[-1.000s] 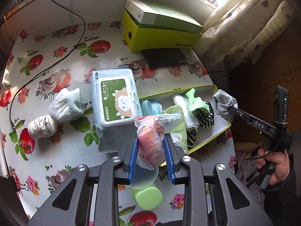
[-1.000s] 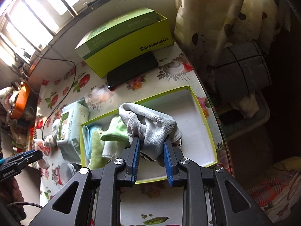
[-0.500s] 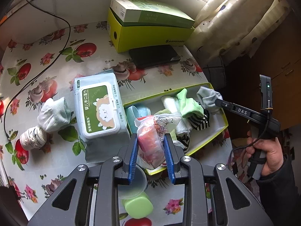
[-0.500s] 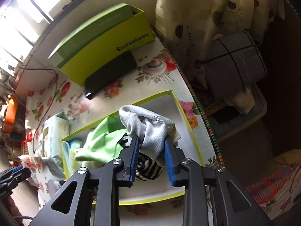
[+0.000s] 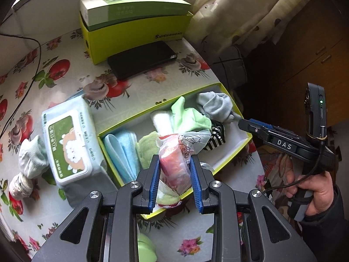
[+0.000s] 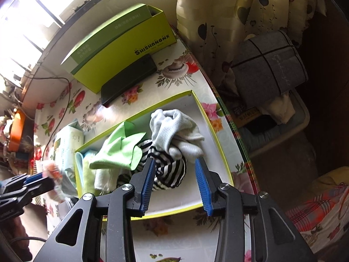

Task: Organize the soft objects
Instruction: 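Lower the plastic bag into the box and open the left gripper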

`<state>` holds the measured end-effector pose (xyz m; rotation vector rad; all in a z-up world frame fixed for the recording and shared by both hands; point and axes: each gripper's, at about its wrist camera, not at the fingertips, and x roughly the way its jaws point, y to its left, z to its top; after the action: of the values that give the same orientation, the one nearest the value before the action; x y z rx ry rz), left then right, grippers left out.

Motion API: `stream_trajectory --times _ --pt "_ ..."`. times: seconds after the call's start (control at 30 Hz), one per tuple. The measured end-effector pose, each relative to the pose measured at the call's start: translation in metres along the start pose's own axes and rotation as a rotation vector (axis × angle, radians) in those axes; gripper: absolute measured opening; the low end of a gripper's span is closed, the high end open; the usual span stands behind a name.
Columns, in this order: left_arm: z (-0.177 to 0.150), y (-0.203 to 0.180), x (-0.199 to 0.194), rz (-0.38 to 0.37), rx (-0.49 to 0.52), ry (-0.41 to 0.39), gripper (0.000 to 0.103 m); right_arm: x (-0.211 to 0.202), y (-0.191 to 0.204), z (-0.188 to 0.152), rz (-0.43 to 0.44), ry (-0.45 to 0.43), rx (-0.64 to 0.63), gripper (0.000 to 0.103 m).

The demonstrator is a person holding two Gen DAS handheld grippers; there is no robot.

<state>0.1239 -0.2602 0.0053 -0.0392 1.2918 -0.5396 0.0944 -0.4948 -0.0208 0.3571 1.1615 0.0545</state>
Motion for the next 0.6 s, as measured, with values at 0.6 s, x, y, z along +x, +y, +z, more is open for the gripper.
stream_trajectory --times 0.6 --pt "0.024 -0.064 0.083 -0.034 0.195 0.148 0.03 -0.015 -0.015 -0.029 0.013 0.008 0.035 0.037"
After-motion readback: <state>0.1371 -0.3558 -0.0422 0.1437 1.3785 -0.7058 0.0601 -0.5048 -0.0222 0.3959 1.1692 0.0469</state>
